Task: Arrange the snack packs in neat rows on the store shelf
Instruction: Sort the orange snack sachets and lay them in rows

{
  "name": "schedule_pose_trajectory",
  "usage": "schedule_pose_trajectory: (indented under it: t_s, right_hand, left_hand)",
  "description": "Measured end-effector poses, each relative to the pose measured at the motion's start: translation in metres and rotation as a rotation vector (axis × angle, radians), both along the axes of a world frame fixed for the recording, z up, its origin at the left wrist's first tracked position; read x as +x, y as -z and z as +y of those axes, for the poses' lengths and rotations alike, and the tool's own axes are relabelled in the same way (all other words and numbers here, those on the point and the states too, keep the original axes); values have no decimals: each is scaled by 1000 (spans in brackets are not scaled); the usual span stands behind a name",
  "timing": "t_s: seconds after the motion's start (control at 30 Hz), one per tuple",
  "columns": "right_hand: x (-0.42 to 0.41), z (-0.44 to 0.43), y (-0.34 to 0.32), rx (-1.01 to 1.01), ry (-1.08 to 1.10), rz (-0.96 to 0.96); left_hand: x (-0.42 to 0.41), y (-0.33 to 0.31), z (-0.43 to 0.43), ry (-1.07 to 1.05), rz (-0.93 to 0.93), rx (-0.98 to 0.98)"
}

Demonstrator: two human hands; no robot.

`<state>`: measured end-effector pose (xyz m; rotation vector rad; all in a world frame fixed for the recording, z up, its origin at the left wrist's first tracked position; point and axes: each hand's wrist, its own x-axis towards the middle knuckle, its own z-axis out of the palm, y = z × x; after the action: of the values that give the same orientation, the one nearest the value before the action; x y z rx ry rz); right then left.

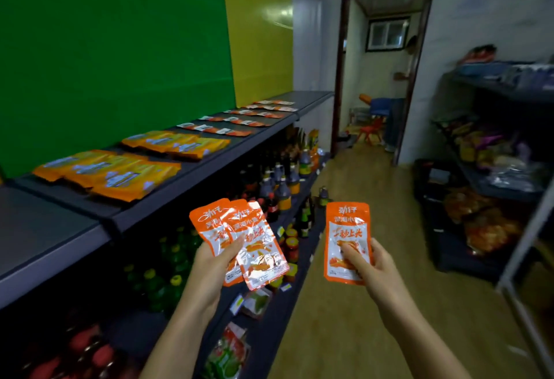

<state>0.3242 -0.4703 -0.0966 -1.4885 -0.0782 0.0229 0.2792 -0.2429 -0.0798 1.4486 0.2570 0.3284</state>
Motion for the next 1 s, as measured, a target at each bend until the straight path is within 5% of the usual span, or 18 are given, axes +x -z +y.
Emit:
schedule_pose_trajectory:
  t_s: [0.37, 0.8, 1.0]
  right_hand:
    - [145, -91, 67, 50, 138, 233]
    - [431, -93, 16, 54, 114, 116]
    - [544, -118, 31, 51, 82, 216]
  left_hand:
    - [157, 50, -51, 63, 146, -2]
    - [431, 0, -61, 81, 30, 28]
    - [540, 12, -88, 40, 95, 32]
